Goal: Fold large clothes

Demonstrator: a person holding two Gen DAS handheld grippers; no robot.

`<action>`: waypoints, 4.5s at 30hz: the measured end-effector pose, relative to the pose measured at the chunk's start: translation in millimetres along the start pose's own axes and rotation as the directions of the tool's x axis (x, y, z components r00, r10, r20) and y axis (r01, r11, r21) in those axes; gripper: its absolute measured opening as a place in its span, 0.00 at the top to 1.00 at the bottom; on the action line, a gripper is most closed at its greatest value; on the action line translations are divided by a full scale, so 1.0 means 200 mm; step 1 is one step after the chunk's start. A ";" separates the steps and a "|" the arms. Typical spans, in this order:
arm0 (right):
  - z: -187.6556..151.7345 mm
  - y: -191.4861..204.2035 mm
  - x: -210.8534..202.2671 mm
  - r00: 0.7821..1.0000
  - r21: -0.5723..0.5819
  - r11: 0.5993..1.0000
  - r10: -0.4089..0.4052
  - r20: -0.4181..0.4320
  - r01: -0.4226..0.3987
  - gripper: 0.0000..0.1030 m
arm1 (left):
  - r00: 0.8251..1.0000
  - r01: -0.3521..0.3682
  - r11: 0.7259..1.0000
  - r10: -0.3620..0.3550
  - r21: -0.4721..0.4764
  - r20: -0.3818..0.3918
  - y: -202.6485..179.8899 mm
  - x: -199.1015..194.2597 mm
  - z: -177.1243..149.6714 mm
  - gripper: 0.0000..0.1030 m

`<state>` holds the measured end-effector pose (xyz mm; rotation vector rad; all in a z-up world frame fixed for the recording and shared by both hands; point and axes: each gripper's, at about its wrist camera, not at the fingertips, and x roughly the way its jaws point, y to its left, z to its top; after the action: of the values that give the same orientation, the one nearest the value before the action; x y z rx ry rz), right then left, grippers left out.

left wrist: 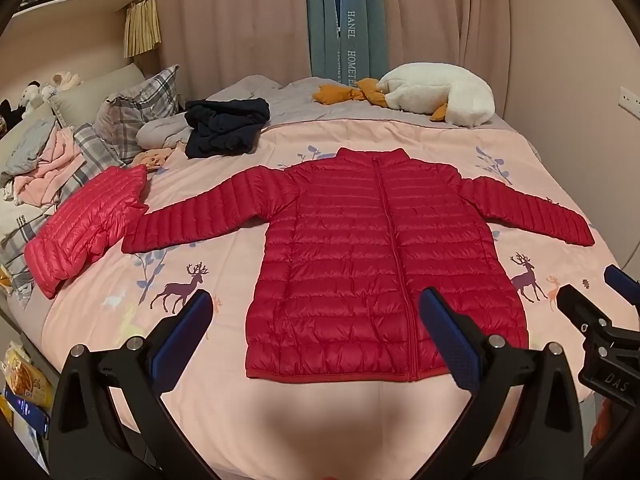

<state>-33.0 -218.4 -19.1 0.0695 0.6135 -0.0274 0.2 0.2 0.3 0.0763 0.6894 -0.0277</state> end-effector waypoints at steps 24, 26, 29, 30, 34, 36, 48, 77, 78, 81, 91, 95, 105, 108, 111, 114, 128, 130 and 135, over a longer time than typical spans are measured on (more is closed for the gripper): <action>0.01 -0.01 0.01 1.000 0.006 1.000 -0.001 -0.001 0.001 0.02 | 1.000 0.003 1.000 -0.003 -0.004 -0.003 -0.02 0.02 0.01 0.01; 0.00 -0.01 0.01 1.000 0.006 1.000 -0.002 -0.002 0.002 0.02 | 1.000 0.003 1.000 -0.003 -0.003 -0.006 -0.03 0.02 0.01 0.01; 0.00 -0.02 0.02 1.000 0.008 1.000 -0.005 -0.003 0.005 0.02 | 1.000 0.011 1.000 -0.011 0.006 -0.012 -0.04 0.02 -0.01 0.01; 0.00 -0.02 0.02 1.000 0.009 1.000 -0.004 -0.003 0.004 0.02 | 1.000 0.012 1.000 -0.012 0.006 -0.012 -0.04 0.03 -0.01 0.01; -0.01 -0.02 0.01 1.000 0.006 1.000 -0.007 -0.003 0.007 0.02 | 1.000 0.005 1.000 -0.005 0.015 0.002 -0.05 0.03 -0.01 0.01; -0.01 -0.02 0.02 1.000 0.006 1.000 -0.011 -0.006 0.011 0.02 | 1.000 0.005 1.000 -0.005 0.017 0.001 -0.05 0.03 -0.02 0.01; -0.01 -0.03 0.03 1.000 0.012 1.000 -0.004 0.010 0.004 0.02 | 0.999 -0.026 0.998 0.024 0.061 0.021 -0.06 0.04 -0.05 0.01; -0.07 -0.34 0.44 0.901 0.402 0.807 0.406 0.153 -0.432 0.02 | 0.932 0.362 0.695 -0.272 -0.621 0.239 1.13 0.96 0.18 0.01; -0.06 -0.33 0.47 0.899 0.395 0.809 0.414 0.139 -0.434 0.02 | 0.938 0.347 0.675 -0.253 -0.651 0.237 1.21 1.01 0.17 0.01; -0.06 -0.30 0.55 0.901 0.364 0.826 0.419 0.114 -0.430 0.02 | 0.936 0.345 0.555 -0.265 -0.757 0.232 1.47 1.18 0.10 0.01; -0.06 -0.29 0.75 0.917 0.377 0.843 0.397 0.045 -0.383 0.02 | 0.939 0.282 0.292 -0.281 -0.914 0.200 1.89 1.63 -0.13 0.01; -0.06 -0.31 0.79 0.926 0.383 0.850 0.375 0.038 -0.360 0.02 | 0.930 0.312 0.283 -0.284 -0.907 0.232 1.97 1.68 -0.08 0.01; -0.04 -0.31 0.88 0.937 0.378 0.866 0.348 0.012 -0.327 0.02 | 0.961 0.260 0.238 -0.159 -0.936 0.227 2.14 1.77 0.00 0.02; -0.03 -0.31 0.89 0.942 0.371 0.873 0.336 0.010 -0.316 0.02 | 0.970 0.231 0.236 -0.133 -0.944 0.204 2.14 1.79 -0.02 0.26; -0.03 -0.31 0.90 0.944 0.372 0.875 0.329 0.008 -0.308 0.02 | 0.975 0.198 0.218 -0.142 -0.956 0.170 2.12 1.86 -0.07 0.68; -0.03 -0.31 0.90 0.945 0.370 0.877 0.327 0.008 -0.306 0.02 | 0.974 0.198 0.174 -0.146 -0.965 0.174 2.15 1.85 -0.15 0.83; -0.09 -0.31 0.81 0.948 0.334 0.891 0.319 0.023 -0.308 0.02 | 0.970 0.220 0.841 -0.134 -0.495 0.204 1.27 1.21 0.64 0.89; -0.11 -0.33 0.80 0.947 0.338 0.888 0.321 0.026 -0.310 0.02 | 0.963 0.241 0.893 -0.172 -0.380 0.206 1.04 1.14 0.72 0.89; -0.15 -0.40 0.75 0.951 0.357 0.885 0.307 0.035 -0.299 0.02 | 0.947 0.311 0.936 -0.292 -0.166 0.132 0.41 1.12 0.80 0.89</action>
<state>69.8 -295.9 -134.1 0.5222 0.6089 0.1667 279.4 69.0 -14.8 -0.2105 0.5901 -0.2614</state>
